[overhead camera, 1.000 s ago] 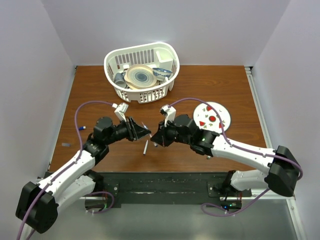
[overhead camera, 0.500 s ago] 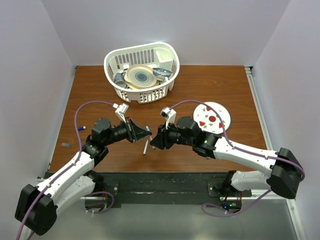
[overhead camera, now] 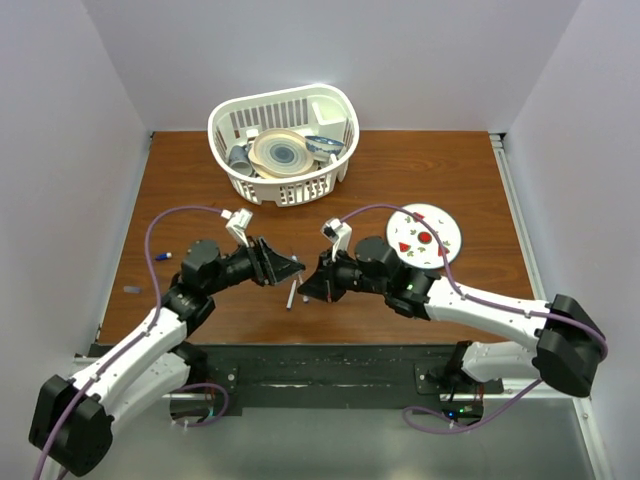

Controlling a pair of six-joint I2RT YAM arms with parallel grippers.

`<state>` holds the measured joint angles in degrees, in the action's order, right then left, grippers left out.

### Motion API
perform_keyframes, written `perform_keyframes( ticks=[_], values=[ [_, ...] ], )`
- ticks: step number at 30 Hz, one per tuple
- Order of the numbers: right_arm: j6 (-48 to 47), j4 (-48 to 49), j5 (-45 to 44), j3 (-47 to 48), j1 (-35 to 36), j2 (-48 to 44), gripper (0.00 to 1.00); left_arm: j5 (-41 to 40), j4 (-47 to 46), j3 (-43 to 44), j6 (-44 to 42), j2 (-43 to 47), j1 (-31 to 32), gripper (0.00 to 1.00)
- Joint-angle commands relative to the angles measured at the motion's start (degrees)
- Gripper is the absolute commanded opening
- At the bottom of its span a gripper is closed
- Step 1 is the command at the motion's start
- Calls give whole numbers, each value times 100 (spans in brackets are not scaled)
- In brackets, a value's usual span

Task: Insert the pens into the pen caps

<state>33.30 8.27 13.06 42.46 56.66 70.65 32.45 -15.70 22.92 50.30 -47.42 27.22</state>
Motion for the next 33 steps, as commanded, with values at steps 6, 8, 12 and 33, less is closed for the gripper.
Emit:
perform_keyframes(
  ticks=[6, 8, 12, 33],
  values=[
    [-122, -572, -558, 96, 82, -657, 0, -4065, 3053, 1337, 602, 155, -76, 100],
    [-139, -765, -620, 87, 82, -789, 0, -4465, 3695, 1767, 761, -170, -356, 98],
    [-157, -1020, -717, 96, 82, -1167, 0, -5184, 4591, 2514, 1111, -794, -1235, 90],
    [-403, -2137, -858, 500, 73, -1819, 0, -7368, 5272, 2683, 2062, -2851, -4611, 77]
  ],
)
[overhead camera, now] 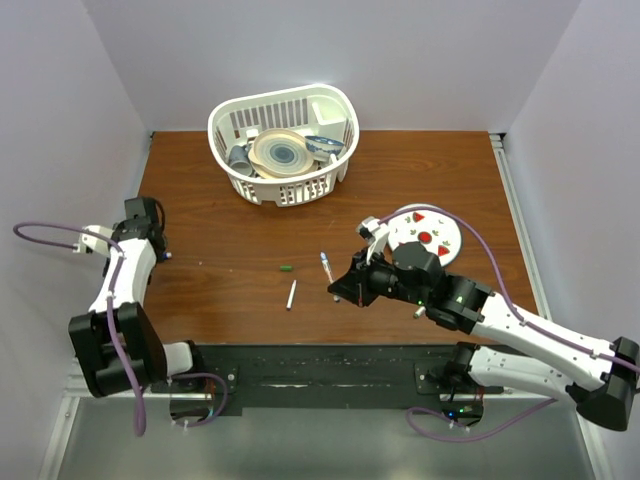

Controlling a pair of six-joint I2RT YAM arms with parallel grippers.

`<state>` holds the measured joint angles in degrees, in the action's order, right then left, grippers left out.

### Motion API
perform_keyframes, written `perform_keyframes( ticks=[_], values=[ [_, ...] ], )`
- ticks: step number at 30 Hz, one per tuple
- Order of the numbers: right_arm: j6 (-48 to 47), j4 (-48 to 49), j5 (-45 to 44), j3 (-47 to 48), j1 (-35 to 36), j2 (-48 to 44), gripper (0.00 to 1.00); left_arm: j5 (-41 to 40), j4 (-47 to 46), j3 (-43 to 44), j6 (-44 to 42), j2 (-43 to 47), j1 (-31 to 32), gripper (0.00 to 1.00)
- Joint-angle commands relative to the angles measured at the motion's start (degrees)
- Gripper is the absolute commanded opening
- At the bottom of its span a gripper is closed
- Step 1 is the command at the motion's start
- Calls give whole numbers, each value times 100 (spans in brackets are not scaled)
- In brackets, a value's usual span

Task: Insert the pens into the pen caps

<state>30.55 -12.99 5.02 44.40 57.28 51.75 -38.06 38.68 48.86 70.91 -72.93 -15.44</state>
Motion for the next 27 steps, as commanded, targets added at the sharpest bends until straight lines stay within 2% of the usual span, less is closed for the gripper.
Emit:
perform_keyframes(
  ticks=[1, 9, 18, 27],
  values=[
    [-119, 7, -36, 323, 12, 99, 0, -272, -211, 80, -16, -362, -450, 76],
    [-180, -63, -36, 464, 12, 248, 0, -649, 96, 290, 370, -986, -600, 73],
    [-277, -124, -62, 596, 20, 327, 0, -474, -211, 229, 300, -1628, -723, 72],
    [-339, -221, -124, 605, 12, 266, 0, -351, -439, 168, 186, -1892, -925, 70]
  ],
)
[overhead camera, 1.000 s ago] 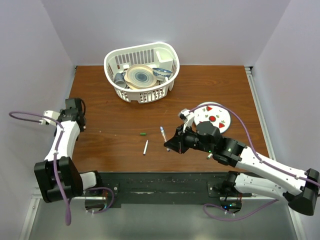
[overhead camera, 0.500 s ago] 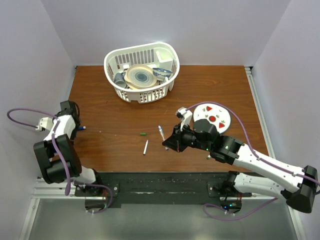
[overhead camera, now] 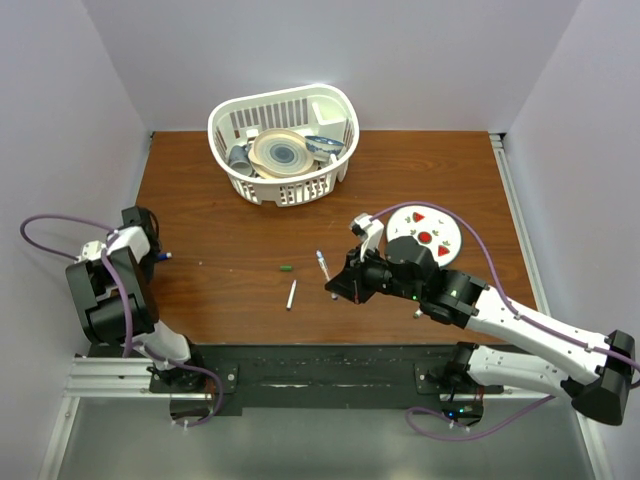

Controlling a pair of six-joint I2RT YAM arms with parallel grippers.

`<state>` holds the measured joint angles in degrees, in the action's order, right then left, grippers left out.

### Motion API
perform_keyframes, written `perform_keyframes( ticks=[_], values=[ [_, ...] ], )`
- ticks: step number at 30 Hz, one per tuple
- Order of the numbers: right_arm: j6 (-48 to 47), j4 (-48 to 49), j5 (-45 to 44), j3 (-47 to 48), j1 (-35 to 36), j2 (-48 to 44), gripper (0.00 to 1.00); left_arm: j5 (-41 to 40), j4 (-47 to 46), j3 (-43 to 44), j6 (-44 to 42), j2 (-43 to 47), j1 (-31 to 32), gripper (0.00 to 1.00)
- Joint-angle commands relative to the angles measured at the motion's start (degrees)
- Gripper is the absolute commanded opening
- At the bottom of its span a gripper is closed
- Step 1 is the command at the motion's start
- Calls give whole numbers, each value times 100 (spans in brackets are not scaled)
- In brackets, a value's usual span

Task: Insert the pens into the pen caps

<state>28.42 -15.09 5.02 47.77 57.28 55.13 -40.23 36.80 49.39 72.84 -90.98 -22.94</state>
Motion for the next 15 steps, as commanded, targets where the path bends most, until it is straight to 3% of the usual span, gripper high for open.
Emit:
perform_keyframes(
  ticks=[1, 8, 15],
  values=[
    [-144, -20, -132, 268, 12, -99, 0, -108, -261, 124, -24, -113, -202, 70],
    [-136, -90, -220, 268, 12, -249, 0, 182, -480, 54, -191, -166, -316, 64],
    [-74, -73, -247, 242, 20, -275, 0, 296, -463, -43, -147, -201, -351, 51]
  ],
)
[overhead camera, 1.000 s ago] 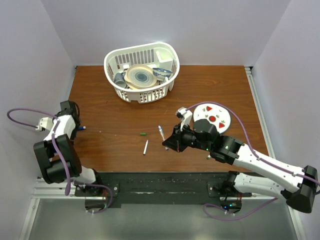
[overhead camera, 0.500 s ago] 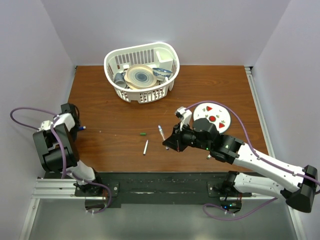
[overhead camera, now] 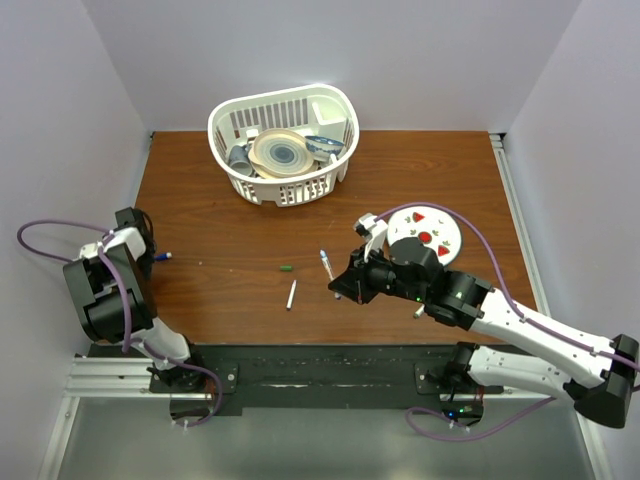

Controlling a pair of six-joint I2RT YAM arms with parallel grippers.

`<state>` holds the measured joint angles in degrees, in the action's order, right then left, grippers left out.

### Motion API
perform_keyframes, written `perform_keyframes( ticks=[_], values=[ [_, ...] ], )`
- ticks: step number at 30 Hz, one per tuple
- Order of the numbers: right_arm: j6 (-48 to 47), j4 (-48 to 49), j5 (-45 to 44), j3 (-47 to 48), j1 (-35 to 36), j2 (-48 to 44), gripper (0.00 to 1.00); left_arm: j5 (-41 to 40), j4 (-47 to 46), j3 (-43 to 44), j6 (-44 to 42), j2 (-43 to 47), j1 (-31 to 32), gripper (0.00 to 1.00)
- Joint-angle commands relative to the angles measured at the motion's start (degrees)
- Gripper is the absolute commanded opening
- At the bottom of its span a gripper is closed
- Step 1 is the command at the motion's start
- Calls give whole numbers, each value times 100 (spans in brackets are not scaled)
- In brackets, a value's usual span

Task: Insert the pens into the pen caps

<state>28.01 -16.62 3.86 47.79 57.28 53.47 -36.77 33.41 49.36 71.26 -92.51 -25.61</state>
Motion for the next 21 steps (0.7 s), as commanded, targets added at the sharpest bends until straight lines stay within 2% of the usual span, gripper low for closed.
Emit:
perform_keyframes(
  ticks=[1, 4, 7, 8, 13, 15, 19, 21],
  values=[
    [-24, 80, -140, 240, 20, -118, 0, -32, -115, -58, 19, -30, -94, 50],
    [3, 63, -183, 213, 12, -179, 0, 73, -220, -216, 2, 57, -164, 45],
    [12, 27, -210, 204, 12, -241, 0, 267, -388, -304, -104, 84, -208, 35],
    [29, 19, -219, 196, 12, -258, 0, 372, -414, -313, -130, 84, -217, 28],
    [55, 10, -228, 187, 12, -294, 0, 706, -467, -480, -280, 172, -226, 11],
    [64, 10, -228, 187, 12, -320, 0, 934, -511, -524, -446, 294, -208, 1],
    [82, 45, -271, 108, 12, -399, 0, 1365, -686, -848, -640, 637, -68, 0],
    [108, 36, -280, 90, 12, -416, 0, 1523, -625, -963, -631, 874, 221, 0]
  ],
)
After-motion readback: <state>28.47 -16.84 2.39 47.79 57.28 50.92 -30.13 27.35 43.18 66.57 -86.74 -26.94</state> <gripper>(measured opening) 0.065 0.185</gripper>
